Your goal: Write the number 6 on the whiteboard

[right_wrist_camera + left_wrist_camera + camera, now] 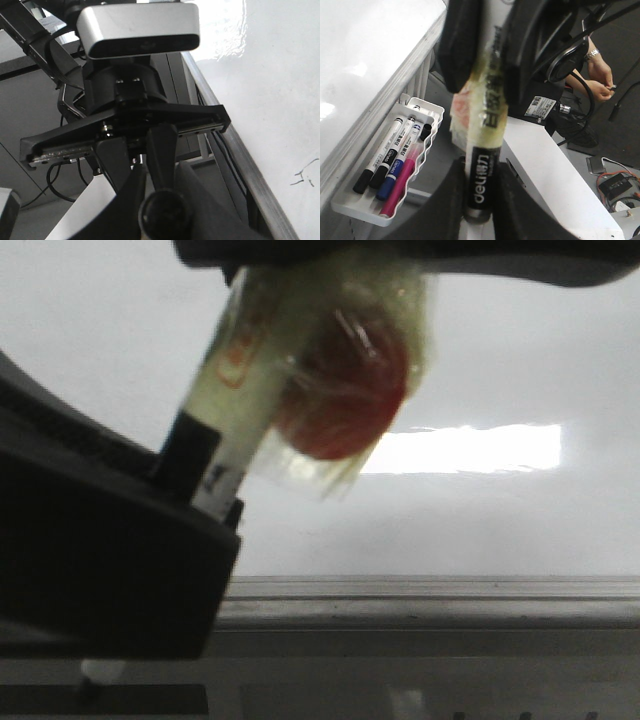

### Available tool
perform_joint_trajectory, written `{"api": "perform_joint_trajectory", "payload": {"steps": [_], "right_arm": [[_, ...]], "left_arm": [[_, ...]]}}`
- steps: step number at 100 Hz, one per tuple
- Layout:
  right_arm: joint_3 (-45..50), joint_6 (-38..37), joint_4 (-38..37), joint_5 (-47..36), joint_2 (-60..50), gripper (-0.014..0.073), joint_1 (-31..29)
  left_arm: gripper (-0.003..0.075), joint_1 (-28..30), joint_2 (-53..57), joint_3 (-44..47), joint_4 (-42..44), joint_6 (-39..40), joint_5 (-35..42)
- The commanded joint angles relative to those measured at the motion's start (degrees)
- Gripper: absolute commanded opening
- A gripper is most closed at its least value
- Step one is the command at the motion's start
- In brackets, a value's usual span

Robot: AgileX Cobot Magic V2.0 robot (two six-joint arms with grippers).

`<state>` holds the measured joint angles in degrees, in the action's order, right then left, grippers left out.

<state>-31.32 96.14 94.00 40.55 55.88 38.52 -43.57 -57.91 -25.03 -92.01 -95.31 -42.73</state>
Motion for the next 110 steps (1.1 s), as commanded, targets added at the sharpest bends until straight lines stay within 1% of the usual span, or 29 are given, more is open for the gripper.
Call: {"api": "perform_joint_trajectory", "payload": {"steps": [1,7,12,14,19,23,24,26,27,31,36,39,44,51,55,61,67,73,83,92,99,110], "right_arm": [[-2.0,1.0,2.9,1.6,-0.3,-0.0064,0.2],[-2.0,1.0,2.9,1.1,-0.3,-0.0063,0.2],[-2.0,1.2,2.8,-0.1,-0.3,-0.0063,0.2],[-2.0,2.0,2.6,-0.6,-0.4,-0.0062,0.2],[-2.0,4.3,2.4,-2.1,-0.9,-0.0062,0.2],[-2.0,5.6,2.2,-4.0,-1.3,-0.0062,0.2],[-2.0,5.8,2.1,-4.3,-1.3,-0.0062,0.2],[-2.0,5.9,2.1,-5.5,-1.6,-0.0062,0.2],[-2.0,5.9,1.8,-5.9,-1.8,-0.0062,0.2],[-2.0,6.2,1.3,-7.9,-2.3,-0.0062,0.2],[-2.0,6.4,-0.3,-9.7,-3.1,-0.006,0.2],[-2.0,6.4,-1.0,-10.7,-3.6,-0.006,0.2],[-1.9,6.4,-1.6,-12.6,-4.6,-0.006,0.2],[-1.9,6.4,-2.0,-14.7,-6.5,-0.006,0.2],[-1.9,6.4,-2.4,-15.8,-7.8,-0.006,0.2],[-1.9,6.4,-3.6,-18.1,-9.3,-0.006,0.2],[-1.9,7.0,-6.0,-20.8,-10.5,-0.006,0.2],[-1.9,10.5,-6.3,-23.8,-10.8,-0.0061,0.2],[-2.1,17.8,-6.3,-27.0,-10.4,-0.0061,0.2],[-2.6,21.1,-6.3,-28.0,-8.8,-0.0062,0.2],[-3.3,21.3,-6.3,-27.5,-7.3,-0.0064,0.2],[-4.8,22.2,-6.4,-26.3,-5.0,-0.0064,0.2]], "left_arm": [[-0.002,-0.5,0.4,-1.6,-5.7,0.8,-1.1],[-0.0011,-0.5,0.4,-1.6,-6.8,0.8,-0.2],[0.003,-0.5,0.4,-1.7,-8.3,0.8,0.6],[0.0058,-0.5,0.4,-1.8,-8.7,0.8,0.9],[0.0147,-0.5,0.5,-2.4,-9.0,0.8,1.5],[0.0244,-0.5,0.6,-3.1,-9.2,0.8,2.3],[0.028,-0.5,0.8,-3.4,-9.2,0.8,2.5],[0.0316,-0.5,0.9,-3.6,-9.2,0.8,3.1],[0.0353,-0.5,0.9,-3.9,-9.3,0.8,3.3],[0.0452,-0.5,1.4,-4.6,-9.4,0.8,4.4],[0.0537,-0.3,2.5,-5.3,-9.4,0.8,5.8],[0.0561,-0.3,3.6,-5.7,-9.4,1.0,7.0],[0.0555,-0.3,5.2,-5.8,-9.4,1.1,8.8],[0.0519,-0.3,9.1,-5.7,-8.8,1.2,12.8],[0.0489,-0.3,12.4,-5.6,-8.1,1.3,16.5],[0.0465,-0.3,16.5,-5.5,-7.6,1.3,21.7],[0.0435,-0.3,20.9,-4.7,-7.6,1.3,28.7],[0.0406,-0.3,24.4,-3.7,-7.9,1.3,35.6],[0.0331,-0.3,28.8,-1.2,-9.2,1.3,43.6],[0.0262,-0.3,30.3,0.5,-9.3,1.3,45.9],[0.019,-0.3,30.3,1.2,-9.3,1.3,45.5],[0.0044,-0.3,30.3,1.4,-9.3,1.3,43.4]]}}
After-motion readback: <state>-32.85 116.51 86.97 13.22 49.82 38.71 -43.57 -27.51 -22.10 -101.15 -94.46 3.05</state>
